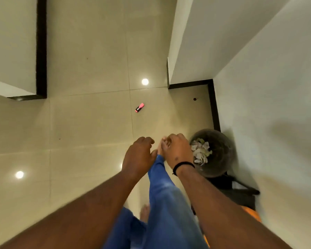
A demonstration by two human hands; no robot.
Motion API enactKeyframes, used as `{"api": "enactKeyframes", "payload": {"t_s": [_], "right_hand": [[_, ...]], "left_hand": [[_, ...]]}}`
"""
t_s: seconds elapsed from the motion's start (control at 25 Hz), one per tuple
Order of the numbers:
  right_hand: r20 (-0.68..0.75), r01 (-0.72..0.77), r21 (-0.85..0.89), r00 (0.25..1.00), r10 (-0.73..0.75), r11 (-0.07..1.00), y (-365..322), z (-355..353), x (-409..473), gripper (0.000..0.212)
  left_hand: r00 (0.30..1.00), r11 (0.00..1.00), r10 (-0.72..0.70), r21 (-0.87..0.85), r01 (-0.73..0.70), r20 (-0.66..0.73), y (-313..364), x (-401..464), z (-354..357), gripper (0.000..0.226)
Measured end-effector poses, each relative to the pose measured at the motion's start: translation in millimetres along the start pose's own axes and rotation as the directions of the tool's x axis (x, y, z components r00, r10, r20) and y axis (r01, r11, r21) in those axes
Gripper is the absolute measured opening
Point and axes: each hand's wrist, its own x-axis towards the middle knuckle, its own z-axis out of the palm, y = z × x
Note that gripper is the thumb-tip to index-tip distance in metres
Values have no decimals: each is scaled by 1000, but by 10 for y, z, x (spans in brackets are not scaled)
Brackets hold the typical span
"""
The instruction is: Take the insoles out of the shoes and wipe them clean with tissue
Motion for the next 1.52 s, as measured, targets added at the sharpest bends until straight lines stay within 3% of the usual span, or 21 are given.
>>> {"api": "enactKeyframes", "payload": {"t_s": [0.2,0.36,0.52,0.6,0.68,0.8,0.92,1.04,1.12,1.52], "right_hand": [[-1,-62,75,998,62,995,113,919,1944,33],[-3,-173,110,985,175,979,610,1594,3214,31],[-68,-287,172,951,302,942,1255,1982,4053,32],[-112,-331,159,930,350,930,1554,2148,4368,38],[-194,-365,105,905,378,925,1783,2231,4624,45],[-281,-377,-6,889,360,926,1993,2173,4958,56],[-236,-408,-193,902,362,892,2157,2087,5291,66],[-294,-379,-447,918,267,811,2242,2031,5429,40],[-301,-369,-411,918,258,834,2222,2040,5394,22],[-110,-330,-155,942,316,931,1763,2147,4851,15]], "left_hand": [[975,970,-215,-130,206,-61,-623,1992,724,31],[954,955,-293,-60,290,-56,-1408,3336,1326,32],[939,944,-310,69,323,-148,-1813,4046,1945,53],[909,928,-350,46,369,-225,-1945,4307,2189,66],[884,910,-407,-13,415,-229,-2064,4524,2373,61],[906,935,-354,-54,351,-234,-2134,4659,2481,43],[957,978,-208,-55,201,-202,-2124,4718,2530,36],[989,996,-66,-65,58,-129,-2025,4740,2601,37],[992,995,-57,-88,47,-115,-1949,4743,2640,37],[999,998,49,-37,-48,20,-1414,4253,2475,34]]}}
